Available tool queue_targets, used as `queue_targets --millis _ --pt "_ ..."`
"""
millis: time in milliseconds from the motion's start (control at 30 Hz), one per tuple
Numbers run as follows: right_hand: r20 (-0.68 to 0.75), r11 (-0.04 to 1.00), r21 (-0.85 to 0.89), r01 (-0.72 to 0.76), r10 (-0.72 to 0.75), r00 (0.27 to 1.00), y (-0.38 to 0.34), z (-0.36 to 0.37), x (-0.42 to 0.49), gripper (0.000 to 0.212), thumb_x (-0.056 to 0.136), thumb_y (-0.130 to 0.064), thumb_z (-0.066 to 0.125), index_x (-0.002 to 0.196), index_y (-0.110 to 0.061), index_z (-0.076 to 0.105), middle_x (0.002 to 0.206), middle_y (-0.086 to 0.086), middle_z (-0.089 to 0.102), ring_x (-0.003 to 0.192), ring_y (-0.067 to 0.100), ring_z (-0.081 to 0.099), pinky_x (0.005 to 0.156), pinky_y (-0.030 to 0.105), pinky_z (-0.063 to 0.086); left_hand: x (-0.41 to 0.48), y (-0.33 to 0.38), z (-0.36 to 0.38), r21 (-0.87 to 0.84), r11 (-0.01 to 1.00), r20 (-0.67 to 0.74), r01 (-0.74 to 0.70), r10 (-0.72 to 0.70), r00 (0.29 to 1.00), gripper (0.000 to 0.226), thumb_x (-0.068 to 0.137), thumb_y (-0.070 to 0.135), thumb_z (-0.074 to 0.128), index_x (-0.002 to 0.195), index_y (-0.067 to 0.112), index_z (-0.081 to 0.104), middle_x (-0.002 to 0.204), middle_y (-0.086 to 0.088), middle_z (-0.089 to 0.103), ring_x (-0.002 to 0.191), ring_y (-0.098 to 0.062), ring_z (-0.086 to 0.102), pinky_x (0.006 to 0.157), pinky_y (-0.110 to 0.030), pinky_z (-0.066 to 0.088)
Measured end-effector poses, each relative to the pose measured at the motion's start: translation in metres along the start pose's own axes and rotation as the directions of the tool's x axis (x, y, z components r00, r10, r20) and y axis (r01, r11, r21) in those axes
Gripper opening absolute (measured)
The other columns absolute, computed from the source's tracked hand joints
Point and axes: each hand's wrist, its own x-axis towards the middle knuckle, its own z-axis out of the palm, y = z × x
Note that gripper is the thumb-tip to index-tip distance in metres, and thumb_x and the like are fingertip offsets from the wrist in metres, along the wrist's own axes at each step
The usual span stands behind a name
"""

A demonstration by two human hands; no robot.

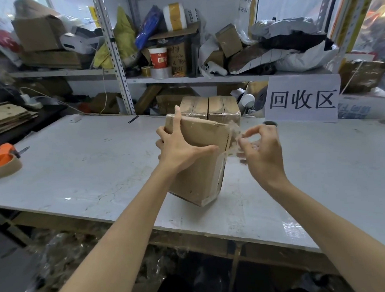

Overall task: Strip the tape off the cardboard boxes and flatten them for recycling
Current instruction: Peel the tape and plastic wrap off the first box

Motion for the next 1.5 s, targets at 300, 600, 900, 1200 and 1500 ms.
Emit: queue_targets --millis 300,600,900,1200,1500 --pt "0.197 0.999 -0.029 0.029 -0.022 0.98 -0.004 0.006 0.003 0.024 0.072 -0.02 0.082 0.094 -0.015 0.073 0.096 0.0 0.063 0.081 0.0 0.062 0.071 0.004 0.046 -0.008 -0.017 0.0 0.034 0.998 0.014 -0.055 0.054 0.998 0.148 0.05 0.063 0.088 0.155 0.038 -0.014 0.146 -0.01 0.019 0.135 -0.037 0.025 0.11 -0.053 0.032" --pt "0.393 0.995 0.047 0.093 -0.104 0.914 -0.027 0.011 0.007 0.02 0.075 -0.009 0.079 0.085 -0.004 0.062 0.077 0.008 0.069 0.071 0.017 0.067 0.062 0.031 0.056 -0.003 -0.018 -0.02 -0.168 0.986 -0.026 0.015 -0.019 0.999 0.144 0.04 0.068 0.087 0.156 0.029 0.01 0.148 -0.007 0.032 0.134 -0.029 0.037 0.108 -0.053 0.042" --pt "0.118 0.91 -0.411 0.054 -0.005 0.993 -0.021 0.017 0.006 0.045 0.058 -0.046 0.086 0.076 -0.014 0.06 0.076 -0.003 0.062 0.073 0.016 0.059 0.063 0.031 0.046 -0.017 -0.022 -0.011 -0.237 0.97 0.048 0.061 -0.051 0.998 0.144 0.039 0.073 0.078 0.157 0.03 0.009 0.151 -0.002 0.027 0.138 -0.027 0.034 0.11 -0.052 0.041" --pt "0.27 0.954 -0.212 0.211 -0.15 0.951 -0.021 0.022 -0.009 0.041 0.059 -0.025 0.09 0.093 -0.011 0.072 0.089 0.0 0.067 0.079 0.012 0.062 0.072 0.023 0.051 -0.015 -0.03 -0.013 -0.238 0.964 0.113 0.12 -0.095 0.989 0.135 0.048 0.075 0.076 0.155 0.046 -0.001 0.147 -0.007 0.024 0.133 -0.031 0.039 0.106 -0.044 0.041" --pt "0.451 0.938 -0.189 0.29 -0.179 0.874 -0.032 0.006 0.01 0.021 0.08 0.008 0.063 0.081 -0.009 0.075 0.076 -0.001 0.071 0.071 0.009 0.066 0.073 0.03 0.057 -0.019 -0.035 -0.014 -0.283 0.958 0.09 0.044 -0.019 0.996 0.136 0.045 0.061 0.085 0.157 0.039 0.011 0.146 -0.003 0.031 0.133 -0.024 0.04 0.108 -0.05 0.045"
